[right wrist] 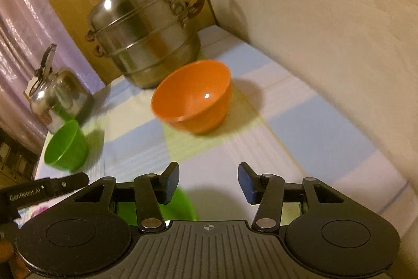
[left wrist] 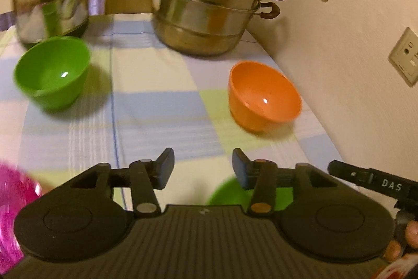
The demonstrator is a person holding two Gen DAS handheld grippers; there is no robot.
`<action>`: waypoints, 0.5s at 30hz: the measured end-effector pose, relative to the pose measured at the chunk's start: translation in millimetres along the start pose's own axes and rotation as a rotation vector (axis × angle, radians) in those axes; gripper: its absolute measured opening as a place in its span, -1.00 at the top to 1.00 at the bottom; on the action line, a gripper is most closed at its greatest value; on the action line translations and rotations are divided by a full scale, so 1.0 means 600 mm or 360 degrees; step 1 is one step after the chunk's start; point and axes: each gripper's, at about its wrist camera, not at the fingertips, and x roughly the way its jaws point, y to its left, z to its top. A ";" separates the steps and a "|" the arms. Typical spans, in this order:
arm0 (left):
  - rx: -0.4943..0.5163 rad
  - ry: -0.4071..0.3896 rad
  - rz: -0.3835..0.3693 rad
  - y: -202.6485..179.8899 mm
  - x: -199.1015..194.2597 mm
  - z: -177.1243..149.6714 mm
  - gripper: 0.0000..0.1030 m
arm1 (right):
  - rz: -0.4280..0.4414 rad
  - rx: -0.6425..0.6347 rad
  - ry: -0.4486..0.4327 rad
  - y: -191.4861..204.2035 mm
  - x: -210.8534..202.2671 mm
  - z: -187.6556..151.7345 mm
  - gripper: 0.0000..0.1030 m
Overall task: Organize plates and bowls
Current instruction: 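Lower the green bowl onto the cloth and open both grippers, then move both grippers to the orange bowl and close them on its rim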
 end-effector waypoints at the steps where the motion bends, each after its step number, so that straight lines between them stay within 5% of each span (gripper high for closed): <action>1: 0.0016 -0.0001 0.0000 0.001 0.011 0.015 0.10 | -0.0006 -0.0003 0.0004 -0.004 0.007 0.013 0.02; 15: 0.0038 0.0139 -0.0169 -0.012 0.194 0.135 0.10 | 0.0043 0.0038 0.0112 -0.046 0.144 0.138 0.02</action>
